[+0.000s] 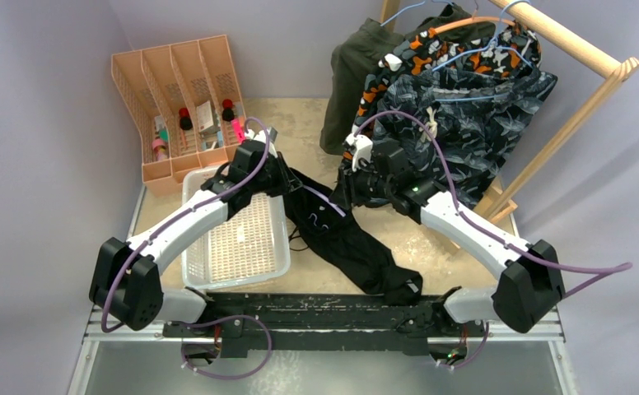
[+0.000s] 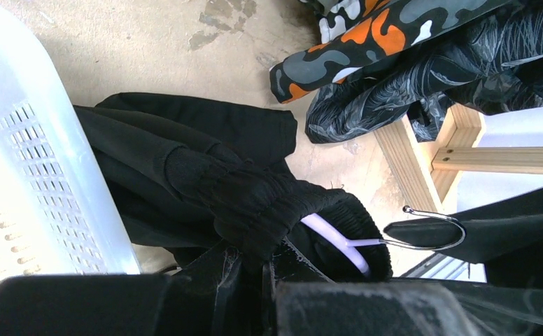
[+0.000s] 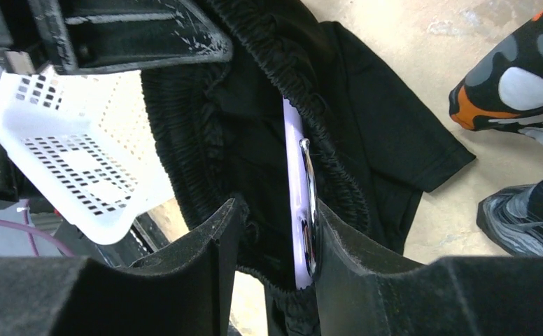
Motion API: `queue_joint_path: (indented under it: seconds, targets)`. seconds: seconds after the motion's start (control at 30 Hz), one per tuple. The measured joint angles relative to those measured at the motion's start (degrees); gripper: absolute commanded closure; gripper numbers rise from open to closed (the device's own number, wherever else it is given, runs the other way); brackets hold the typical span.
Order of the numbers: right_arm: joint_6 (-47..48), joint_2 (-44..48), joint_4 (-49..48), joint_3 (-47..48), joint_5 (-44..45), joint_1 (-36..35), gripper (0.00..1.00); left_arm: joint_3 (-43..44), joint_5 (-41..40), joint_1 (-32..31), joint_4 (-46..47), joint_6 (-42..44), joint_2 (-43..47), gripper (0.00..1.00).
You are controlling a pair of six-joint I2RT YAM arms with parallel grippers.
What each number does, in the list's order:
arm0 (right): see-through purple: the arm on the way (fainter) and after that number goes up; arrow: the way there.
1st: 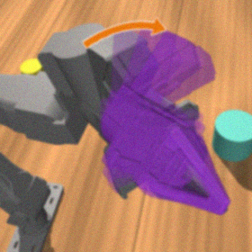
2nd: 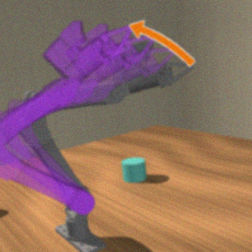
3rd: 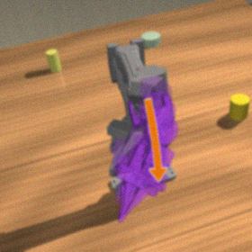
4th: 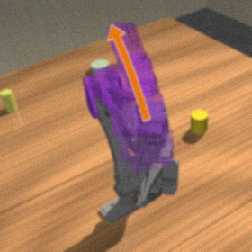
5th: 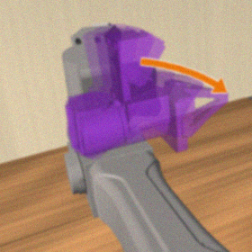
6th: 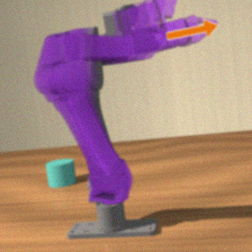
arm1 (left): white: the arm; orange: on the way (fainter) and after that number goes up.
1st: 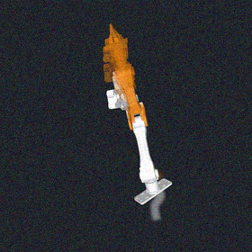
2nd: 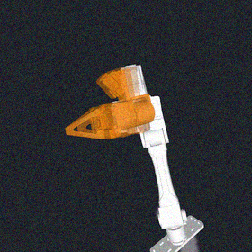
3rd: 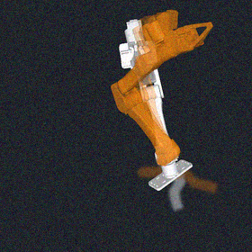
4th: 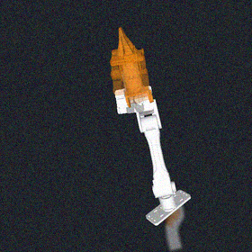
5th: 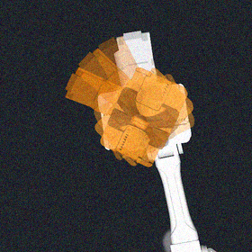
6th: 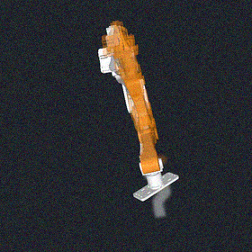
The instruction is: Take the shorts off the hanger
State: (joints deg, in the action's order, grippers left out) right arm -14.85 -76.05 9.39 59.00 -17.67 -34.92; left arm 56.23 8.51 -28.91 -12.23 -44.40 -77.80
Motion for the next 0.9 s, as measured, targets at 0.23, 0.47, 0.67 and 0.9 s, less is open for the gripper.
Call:
queue_joint_path:
  seconds: [0.23,0.47,0.67,0.9]
  targets:
    - [0.57,-2.34,-0.87,-1.05,-1.49,-1.01,0.57,-0.02,-0.07,0.0,0.09,-0.02,0.0,1.0]
    - [0.02,-2.32,-1.92,-3.23,0.39,-3.89,0.7,-0.02,-0.26,0.0,0.09,-0.02,-0.02,1.0]
    - [-1.55,-1.2,-2.49,-6.93,3.87,-5.2,0.77,-0.04,-0.42,0.0,-0.31,-0.02,-0.02,1.0]
    - [-2.23,-0.83,-2.95,-6.95,6.4,-6.6,0.76,-0.2,-0.66,0.0,-0.37,-0.02,-0.2,1.0]
